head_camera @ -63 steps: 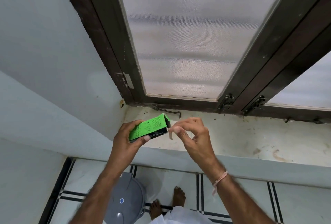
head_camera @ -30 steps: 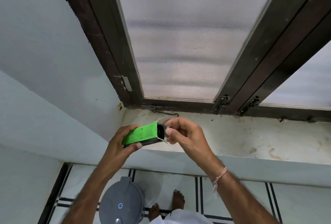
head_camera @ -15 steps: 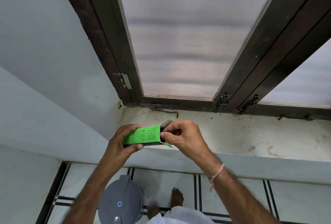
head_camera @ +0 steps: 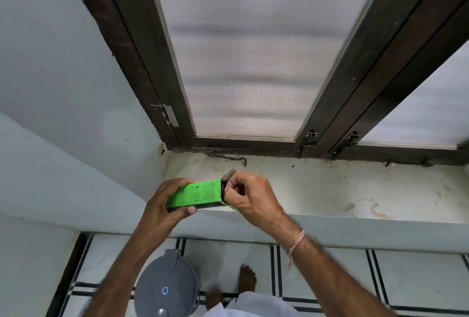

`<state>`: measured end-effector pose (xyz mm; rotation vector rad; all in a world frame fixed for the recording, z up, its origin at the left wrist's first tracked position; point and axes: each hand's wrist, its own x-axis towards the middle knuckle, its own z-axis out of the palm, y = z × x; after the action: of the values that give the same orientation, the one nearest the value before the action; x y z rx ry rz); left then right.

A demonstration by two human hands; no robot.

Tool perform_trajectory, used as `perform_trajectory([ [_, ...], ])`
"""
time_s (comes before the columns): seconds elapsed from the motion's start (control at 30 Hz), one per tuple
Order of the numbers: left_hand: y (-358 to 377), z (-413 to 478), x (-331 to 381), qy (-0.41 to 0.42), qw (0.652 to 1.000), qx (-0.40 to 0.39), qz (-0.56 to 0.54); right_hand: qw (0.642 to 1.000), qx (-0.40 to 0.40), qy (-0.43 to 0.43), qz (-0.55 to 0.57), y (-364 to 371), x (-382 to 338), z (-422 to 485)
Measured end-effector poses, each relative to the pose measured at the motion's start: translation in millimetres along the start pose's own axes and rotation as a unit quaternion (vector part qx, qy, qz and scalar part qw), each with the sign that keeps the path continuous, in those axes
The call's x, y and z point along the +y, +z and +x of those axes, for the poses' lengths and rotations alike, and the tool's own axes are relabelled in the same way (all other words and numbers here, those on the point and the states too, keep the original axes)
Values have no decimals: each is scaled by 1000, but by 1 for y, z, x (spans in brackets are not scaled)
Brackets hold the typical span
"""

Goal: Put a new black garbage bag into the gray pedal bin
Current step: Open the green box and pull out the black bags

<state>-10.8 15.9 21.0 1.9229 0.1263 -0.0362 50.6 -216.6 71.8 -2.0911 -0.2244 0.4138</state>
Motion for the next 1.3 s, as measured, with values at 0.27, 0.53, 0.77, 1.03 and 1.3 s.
perform_trajectory([
  [0.27, -4, 6, 2, 8, 999, 36, 36, 990, 6, 69, 126, -19, 20, 2],
  [0.53, 6, 22, 1, 41, 995, 39, 85, 964, 21, 111, 240, -4, 28, 12],
  [0.77, 10, 34, -26, -3, 986, 83, 142, 949, 92, 107, 282, -38, 56, 7],
  [1.03, 35, 52, -40, 2, 971, 90, 219, 918, 141, 108, 355, -42, 60, 1],
  [1.3, 28, 48, -48, -48, 937, 102, 330, 911, 125, 109, 378, -34, 61, 4],
])
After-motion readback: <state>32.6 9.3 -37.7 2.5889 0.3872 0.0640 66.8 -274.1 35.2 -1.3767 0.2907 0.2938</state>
